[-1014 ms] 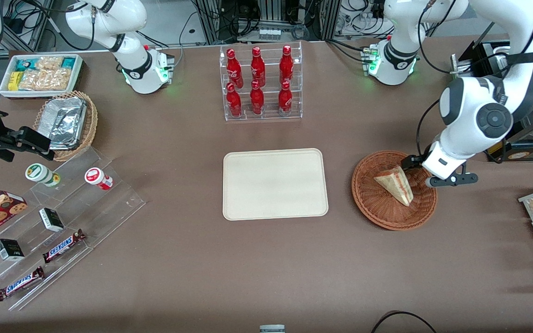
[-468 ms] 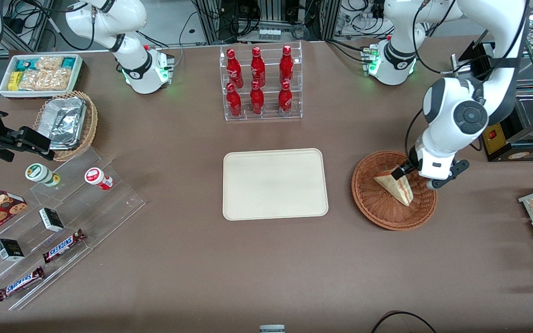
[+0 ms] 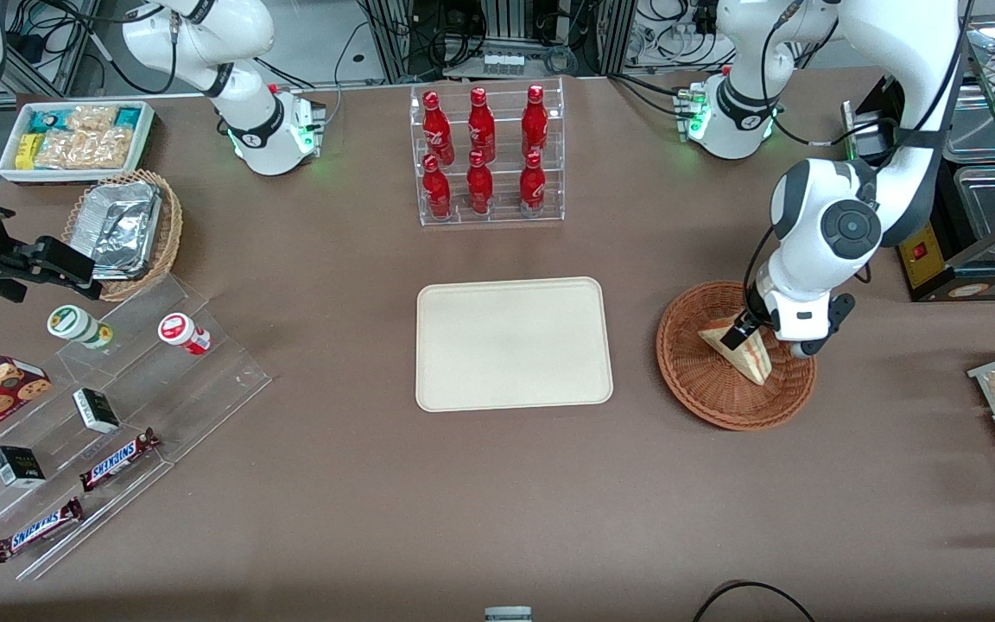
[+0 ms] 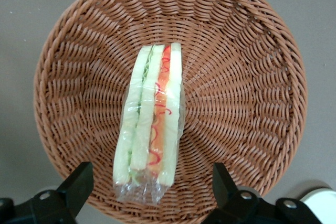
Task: Place sandwich from basket to tray
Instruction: 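Lower the left gripper and close it on the wrapped sandwich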
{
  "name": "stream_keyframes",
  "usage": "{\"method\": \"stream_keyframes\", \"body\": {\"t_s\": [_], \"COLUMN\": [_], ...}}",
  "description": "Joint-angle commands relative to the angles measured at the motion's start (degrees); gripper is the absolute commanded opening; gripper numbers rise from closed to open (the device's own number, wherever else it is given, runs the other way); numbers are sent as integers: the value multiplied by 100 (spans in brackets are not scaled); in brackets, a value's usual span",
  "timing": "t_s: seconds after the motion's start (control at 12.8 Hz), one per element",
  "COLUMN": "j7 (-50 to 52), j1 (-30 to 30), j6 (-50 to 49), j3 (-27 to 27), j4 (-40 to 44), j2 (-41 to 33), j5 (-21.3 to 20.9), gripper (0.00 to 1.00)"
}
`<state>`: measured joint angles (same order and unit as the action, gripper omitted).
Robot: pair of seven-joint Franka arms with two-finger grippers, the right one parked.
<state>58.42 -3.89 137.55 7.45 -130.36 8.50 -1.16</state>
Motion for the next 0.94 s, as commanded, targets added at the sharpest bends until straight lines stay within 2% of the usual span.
{"method": "stream_keyframes", "body": {"t_s": [0.0,0.23,0.31,0.39,0.55,0.62,0.7,0.86], "j7": [214,214,214,214,223,232,205,161], "j1": [11,29,38,55,90,90,90,47], "j6": [254,413,413,413,387,369,343,98], "j3": [11,2,2,2,-15,-15,-15,-7], "j4": [-60,-86,-95,-156,-253,-271,-245,-166], "j2": [143,335,345,336,310,301,275,117], "j5": [-16,-25,-16,-25,-16,-16,-16,-51], "gripper": [100,99,89,75,37,22,15,14]}}
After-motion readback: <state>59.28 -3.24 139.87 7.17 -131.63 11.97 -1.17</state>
